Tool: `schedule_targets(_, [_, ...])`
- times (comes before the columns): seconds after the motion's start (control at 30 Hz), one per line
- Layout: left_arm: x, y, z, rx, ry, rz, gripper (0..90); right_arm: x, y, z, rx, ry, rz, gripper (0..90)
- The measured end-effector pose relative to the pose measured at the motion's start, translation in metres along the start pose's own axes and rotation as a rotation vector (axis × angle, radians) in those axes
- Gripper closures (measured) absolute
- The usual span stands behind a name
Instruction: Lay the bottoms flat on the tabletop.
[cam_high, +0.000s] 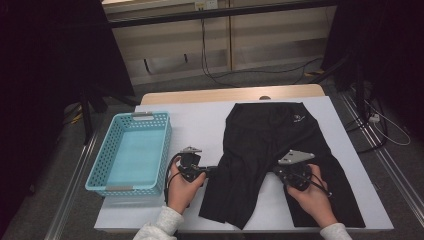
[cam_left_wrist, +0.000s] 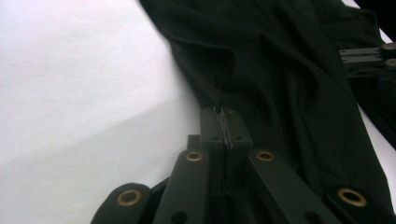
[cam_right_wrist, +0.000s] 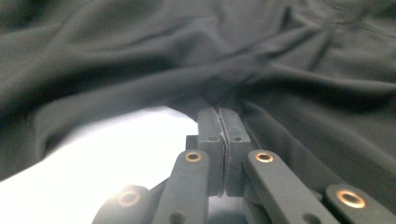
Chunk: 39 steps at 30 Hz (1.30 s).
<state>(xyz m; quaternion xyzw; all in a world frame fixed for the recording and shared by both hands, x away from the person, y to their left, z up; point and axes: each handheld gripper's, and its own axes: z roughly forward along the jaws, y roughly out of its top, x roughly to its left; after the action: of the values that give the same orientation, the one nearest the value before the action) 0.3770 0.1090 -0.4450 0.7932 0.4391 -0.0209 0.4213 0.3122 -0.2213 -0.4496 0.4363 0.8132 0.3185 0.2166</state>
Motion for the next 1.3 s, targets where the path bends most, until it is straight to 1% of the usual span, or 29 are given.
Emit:
schedule_targets(0.03, [0.000,0.000,-0.001,-0.002,0.004,-0.009,89.3,-0.005,-0.004,-0.009,-0.017,0.006,0.024,89.3])
schedule_targets(0.07, [0.001,-0.001,-0.001,-0.001,0.012,-0.010,89.3,-0.006,-0.005,-0.012,-0.017,0.002,0.024,89.3])
schedule_targets(0.13, [0.003,-0.002,0.000,0.012,0.016,-0.024,89.1,-0.006,-0.007,-0.013,-0.011,-0.003,0.019,89.2])
schedule_targets(0.2, [0.003,-0.002,0.001,0.014,0.023,-0.027,88.7,-0.004,-0.008,-0.012,-0.005,0.007,0.017,89.0])
schedule_targets(0.23, [0.002,-0.002,0.000,0.011,0.016,-0.026,88.4,-0.003,-0.009,-0.011,-0.004,0.008,0.014,88.9])
schedule_targets(0.27, [0.001,-0.001,0.000,-0.002,0.015,-0.022,85.6,0.000,-0.008,-0.008,0.013,0.005,-0.005,88.7])
schedule_targets(0.3, [0.001,0.001,-0.001,-0.014,0.020,-0.010,81.5,0.001,-0.008,-0.007,0.015,0.002,-0.008,88.7])
schedule_targets(0.33, [0.001,0.002,-0.001,-0.034,0.027,-0.004,81.5,0.001,-0.008,-0.007,0.015,0.002,-0.008,88.7])
schedule_targets(0.37, [0.002,0.005,-0.001,-0.043,0.031,0.003,75.4,0.002,-0.008,-0.006,0.014,0.009,-0.008,88.6])
schedule_targets(0.4, [0.002,0.007,0.000,-0.049,0.022,0.001,75.4,0.002,-0.008,-0.006,0.014,0.009,-0.008,88.6])
schedule_targets(0.43, [0.002,0.009,0.002,-0.055,0.009,-0.004,72.5,0.002,-0.007,-0.006,0.013,0.008,-0.007,88.6])
schedule_targets(0.47, [0.001,0.011,0.004,-0.068,0.005,-0.001,69.7,0.002,-0.007,-0.006,0.010,0.012,-0.004,88.6])
schedule_targets(0.5, [0.000,0.014,0.007,-0.068,0.003,0.008,66.7,0.002,-0.007,-0.006,0.010,0.013,-0.001,88.6])
schedule_targets(0.53, [-0.001,0.016,0.010,-0.065,-0.014,0.015,61.2,0.002,-0.007,-0.005,0.010,0.016,-0.001,88.5])
schedule_targets(0.57, [-0.003,0.018,0.013,-0.060,-0.019,0.025,61.2,0.002,-0.007,-0.005,0.010,0.016,-0.001,88.5])
schedule_targets(0.63, [-0.008,0.021,0.021,-0.038,-0.009,0.047,57.9,0.003,-0.007,-0.004,0.011,0.021,-0.004,88.5])
schedule_targets(0.7, [-0.011,0.023,0.030,-0.032,-0.004,0.058,56.4,0.004,-0.007,-0.003,0.014,0.023,-0.009,88.4])
schedule_targets(0.73, [-0.012,0.023,0.035,-0.020,0.003,0.057,57.5,0.004,-0.007,-0.002,0.017,0.022,-0.011,88.4])
schedule_targets(0.77, [-0.012,0.023,0.040,-0.003,0.011,0.053,61.2,0.004,-0.007,-0.001,0.020,0.025,-0.012,88.4])
schedule_targets(0.8, [-0.012,0.023,0.044,0.011,0.024,0.060,65.0,0.004,-0.007,-0.001,0.021,0.025,-0.014,88.4])
schedule_targets(0.83, [-0.011,0.021,0.046,0.023,0.045,0.066,65.0,0.004,-0.007,-0.001,0.021,0.025,-0.014,88.4])
schedule_targets(0.87, [-0.010,0.020,0.048,0.017,0.045,0.061,71.9,0.005,-0.007,0.000,0.020,0.026,-0.016,88.4])
schedule_targets(0.9, [-0.009,0.021,0.048,0.023,0.043,0.049,84.5,0.005,-0.007,0.000,0.021,0.027,-0.019,88.4])
schedule_targets(0.93, [-0.007,0.021,0.047,0.030,0.048,0.041,84.5,0.005,-0.007,0.000,0.021,0.027,-0.019,88.4])
schedule_targets(0.97, [-0.006,0.022,0.047,0.034,0.037,0.019,87.7,0.005,-0.007,0.000,0.020,0.029,-0.020,88.4])
schedule_targets(1.03, [-0.002,0.025,0.043,0.028,0.020,-0.007,89.0,0.004,-0.007,0.000,0.020,0.031,-0.019,88.5])
schedule_targets(1.13, [0.005,0.028,0.031,-0.015,0.016,-0.044,89.1,0.004,-0.007,0.000,0.020,0.031,-0.024,88.5])
schedule_targets(1.17, [0.008,0.028,0.028,-0.026,0.022,-0.050,89.1,0.004,-0.007,-0.001,0.020,0.032,-0.022,88.5])
schedule_targets(1.3, [0.017,0.026,0.019,-0.037,0.033,-0.073,89.1,0.004,-0.007,0.000,0.016,0.035,-0.017,88.5])
